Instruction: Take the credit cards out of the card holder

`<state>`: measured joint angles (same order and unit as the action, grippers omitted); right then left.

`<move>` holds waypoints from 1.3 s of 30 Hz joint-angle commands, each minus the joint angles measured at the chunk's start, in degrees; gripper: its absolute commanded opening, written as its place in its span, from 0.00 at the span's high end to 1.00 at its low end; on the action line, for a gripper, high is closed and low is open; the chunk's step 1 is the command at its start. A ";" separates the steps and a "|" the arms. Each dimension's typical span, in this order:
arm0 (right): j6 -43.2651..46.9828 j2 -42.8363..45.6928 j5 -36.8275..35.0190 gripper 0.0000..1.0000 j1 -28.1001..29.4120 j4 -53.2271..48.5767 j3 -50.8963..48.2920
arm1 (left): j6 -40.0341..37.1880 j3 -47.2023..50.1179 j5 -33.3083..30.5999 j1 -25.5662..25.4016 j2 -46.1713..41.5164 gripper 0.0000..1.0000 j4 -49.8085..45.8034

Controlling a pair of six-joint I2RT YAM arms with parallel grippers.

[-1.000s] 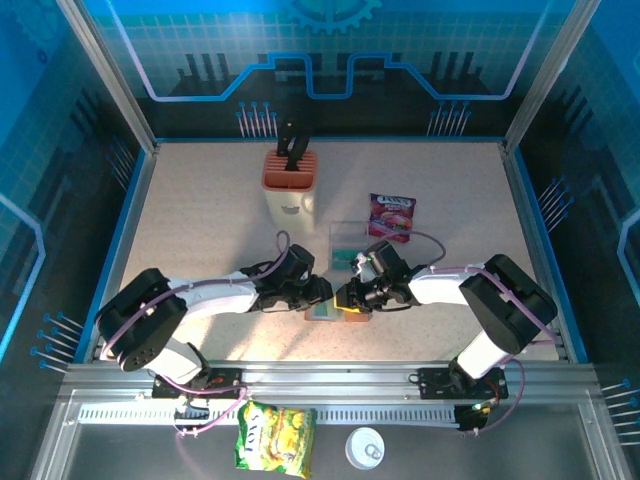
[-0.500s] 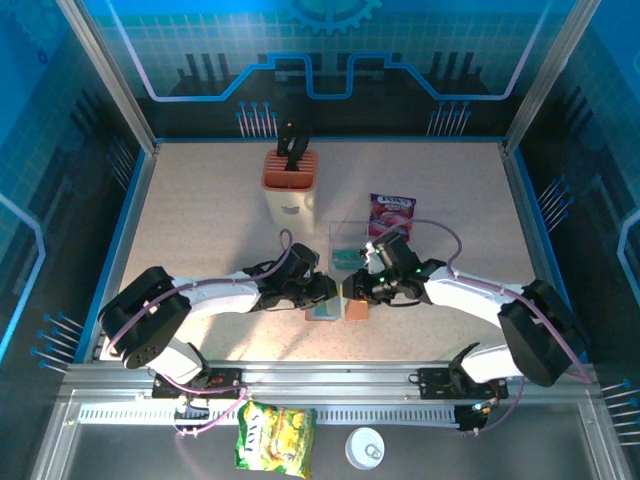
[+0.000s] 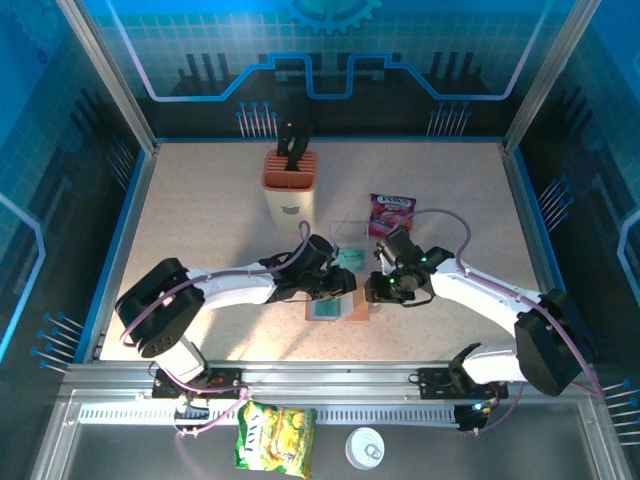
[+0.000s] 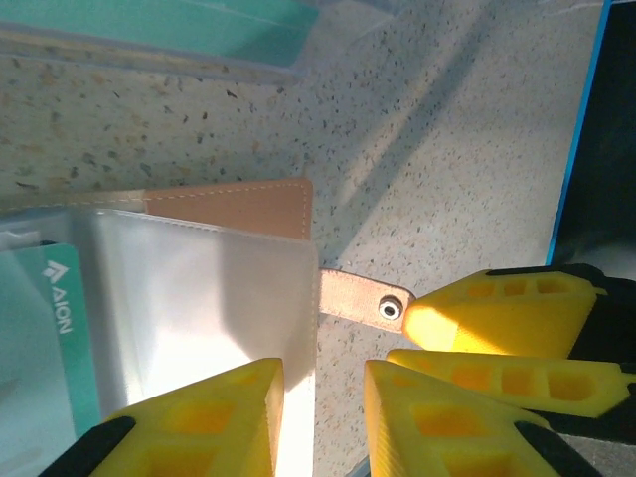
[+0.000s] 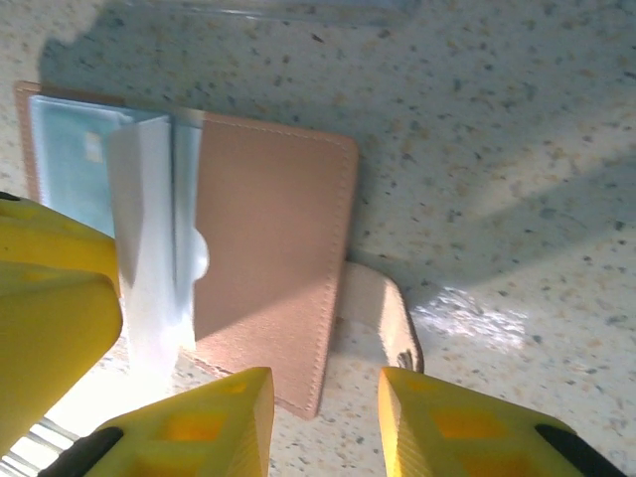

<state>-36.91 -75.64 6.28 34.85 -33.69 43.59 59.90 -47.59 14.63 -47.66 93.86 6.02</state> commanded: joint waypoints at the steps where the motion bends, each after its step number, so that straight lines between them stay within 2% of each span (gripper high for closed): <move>1: 1.66 0.49 -2.63 0.67 -0.84 -3.18 -0.90 | -0.80 -2.67 1.84 -1.07 2.12 0.72 -1.28; 5: 1.57 -0.01 -2.86 0.68 -1.18 -1.67 -2.60 | -0.70 -4.15 2.28 -1.81 4.22 0.69 -0.93; 9: 1.89 -1.32 -3.02 0.68 -1.62 -0.20 -3.66 | -0.57 -5.30 2.61 -2.35 6.01 0.60 -0.67; 14: 2.75 -3.96 -3.56 0.68 -2.06 0.64 -3.57 | -0.35 -5.67 2.68 -2.38 6.93 0.58 -0.37; 25: 3.41 -8.18 -4.05 0.68 -2.17 1.49 -2.29 | -0.13 -4.83 2.33 -2.41 6.64 0.57 -1.09; 39: 4.83 -15.28 -12.44 0.62 0.57 -5.93 2.13 | 0.01 -4.13 1.38 -2.35 6.67 0.57 -1.88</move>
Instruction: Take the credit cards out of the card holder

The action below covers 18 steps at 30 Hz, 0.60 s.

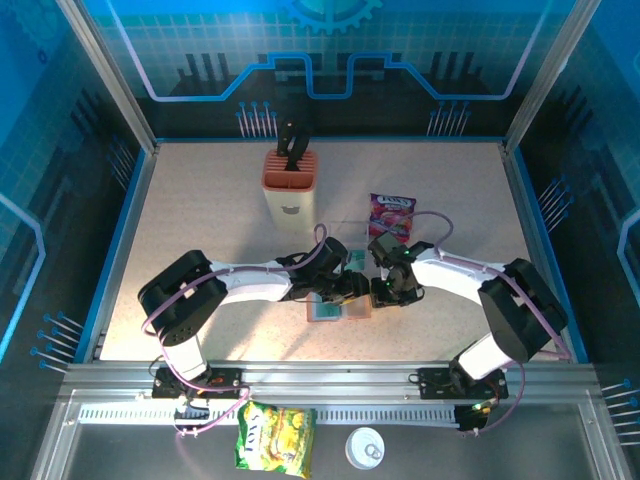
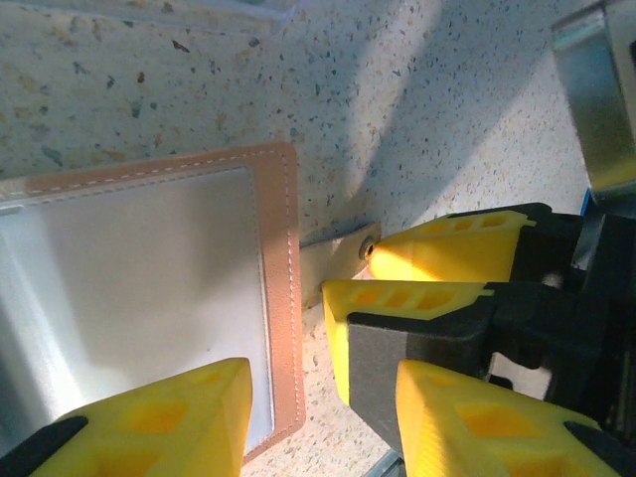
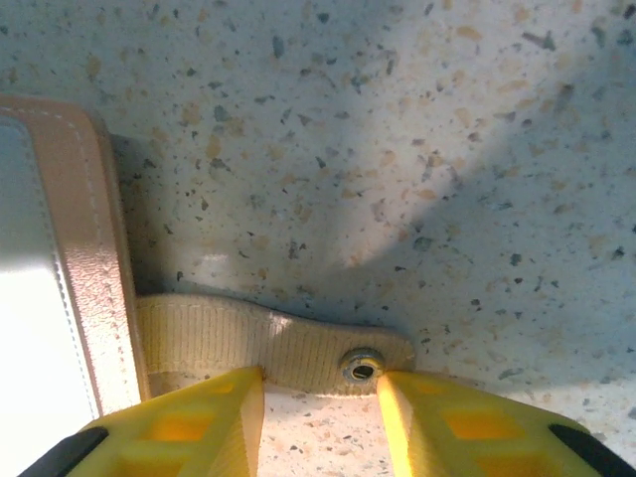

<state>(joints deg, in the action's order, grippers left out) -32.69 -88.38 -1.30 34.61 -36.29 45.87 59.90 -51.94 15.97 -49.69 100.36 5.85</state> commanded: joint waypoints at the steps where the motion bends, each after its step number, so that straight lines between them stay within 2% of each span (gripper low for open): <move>1: 0.46 -2.59 -4.91 0.61 1.10 -3.48 -0.03 | 0.05 0.47 0.03 -0.33 0.23 0.57 -1.79; 7: -0.14 -2.16 -5.25 0.54 2.28 -5.07 1.63 | 0.23 0.87 -0.93 -0.23 1.14 0.57 -4.71; 10: -0.18 -2.06 -5.11 0.47 2.56 -5.44 2.03 | 0.33 1.18 -0.95 -0.15 1.50 0.57 -5.06; 18: -1.05 2.32 -3.04 0.47 2.83 -6.31 2.99 | 0.36 1.52 -0.83 -0.09 1.91 0.58 -4.97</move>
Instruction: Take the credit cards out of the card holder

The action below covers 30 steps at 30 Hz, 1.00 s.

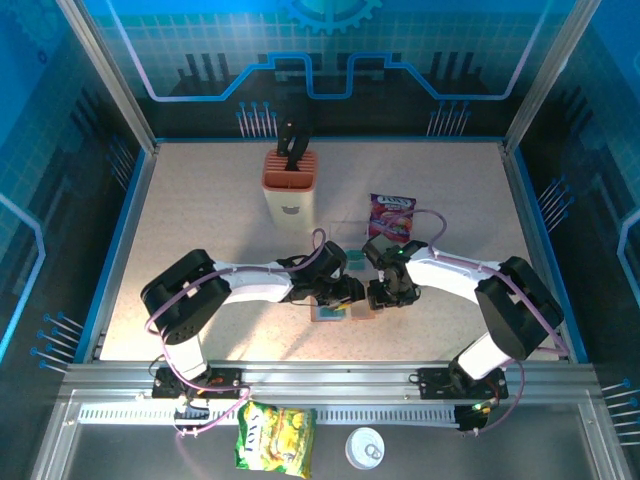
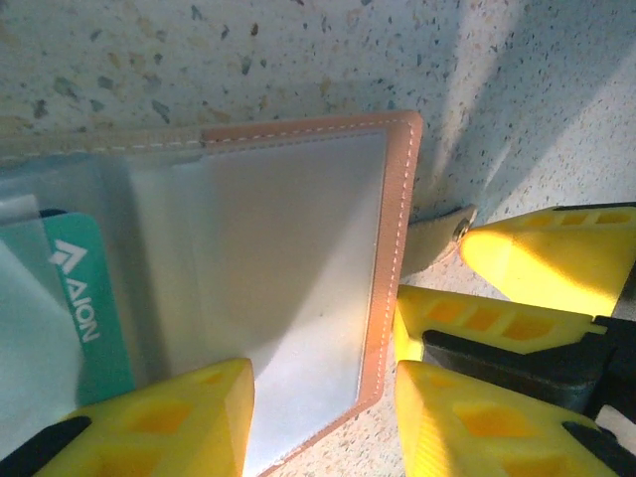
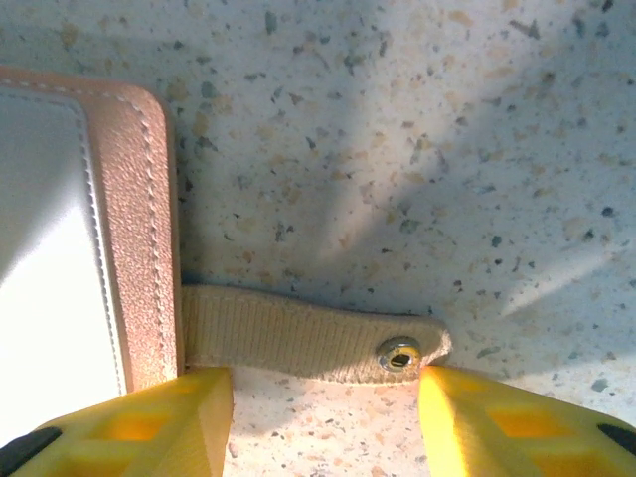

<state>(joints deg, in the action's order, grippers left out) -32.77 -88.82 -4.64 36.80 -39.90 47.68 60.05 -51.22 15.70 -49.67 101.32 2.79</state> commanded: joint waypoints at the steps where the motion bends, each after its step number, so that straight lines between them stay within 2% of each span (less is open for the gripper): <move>1: -1.13 3.78 0.65 0.47 0.66 -2.88 1.32 | 0.17 0.88 -0.56 -0.21 0.83 0.58 -1.90; 6: -1.81 8.11 2.76 0.48 0.65 -2.30 1.30 | 0.32 1.93 -2.54 -0.08 -0.48 0.58 -3.49; 18: -3.26 12.32 6.47 0.50 0.60 -1.67 2.40 | -0.43 6.55 -5.34 1.15 -6.98 0.58 -6.13; 25: -4.06 14.24 8.37 0.50 0.65 -0.91 4.94 | -1.80 6.02 -5.97 1.31 -10.67 0.57 -6.52; 30: -3.97 13.08 12.05 0.52 0.64 0.75 6.19 | -4.35 3.93 -9.68 1.50 -14.73 0.58 -11.58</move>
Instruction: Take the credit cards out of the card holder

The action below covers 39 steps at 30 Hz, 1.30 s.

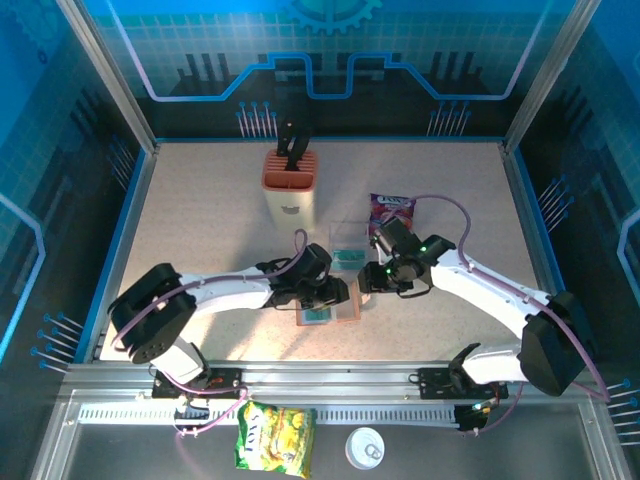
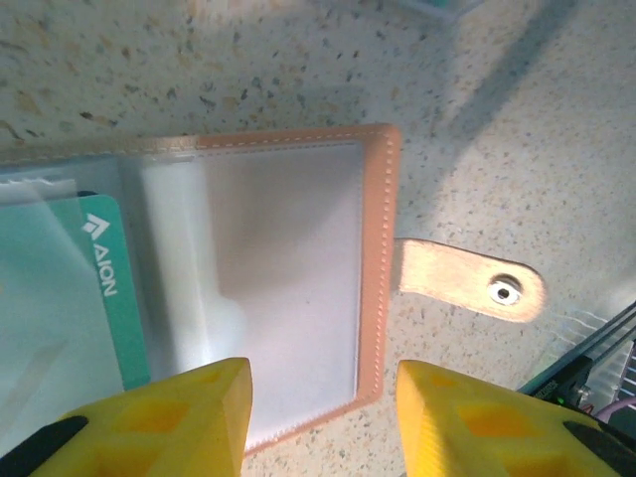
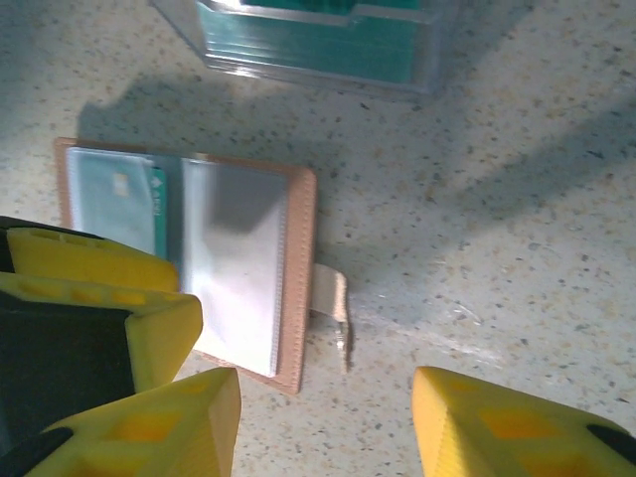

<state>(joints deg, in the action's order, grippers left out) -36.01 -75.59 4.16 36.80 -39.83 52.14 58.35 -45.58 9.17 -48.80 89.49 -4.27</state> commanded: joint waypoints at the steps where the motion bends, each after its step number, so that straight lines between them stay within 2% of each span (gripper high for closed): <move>1: -0.94 -0.45 4.31 0.52 0.65 1.55 1.80 | -3.11 -1.59 -4.04 0.77 -3.81 0.57 -5.56; 9: -5.13 -3.46 14.35 0.56 1.65 12.92 0.14 | -3.24 5.43 -5.45 5.15 -11.27 0.64 -7.69; 14: -7.89 -7.60 17.85 0.58 3.41 19.68 -0.41 | -3.94 8.54 -5.68 6.42 -13.17 0.79 -8.44; 19: -9.44 -12.79 20.20 0.60 5.30 24.91 -0.16 | -3.47 11.23 -5.30 7.25 -12.47 0.87 -6.92; 26: -9.86 -17.32 20.17 0.61 6.35 26.55 0.35 | -2.98 12.27 -3.21 7.34 -9.35 0.93 -3.27; 39: -10.13 -21.83 21.27 0.62 6.93 27.90 0.25 | -2.72 11.90 -3.65 7.42 -6.91 0.94 -5.09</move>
<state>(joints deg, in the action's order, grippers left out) -45.30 -96.20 23.94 42.85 -13.10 52.34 55.46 -33.98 5.23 -41.78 81.34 -7.18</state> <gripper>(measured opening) 0.384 0.059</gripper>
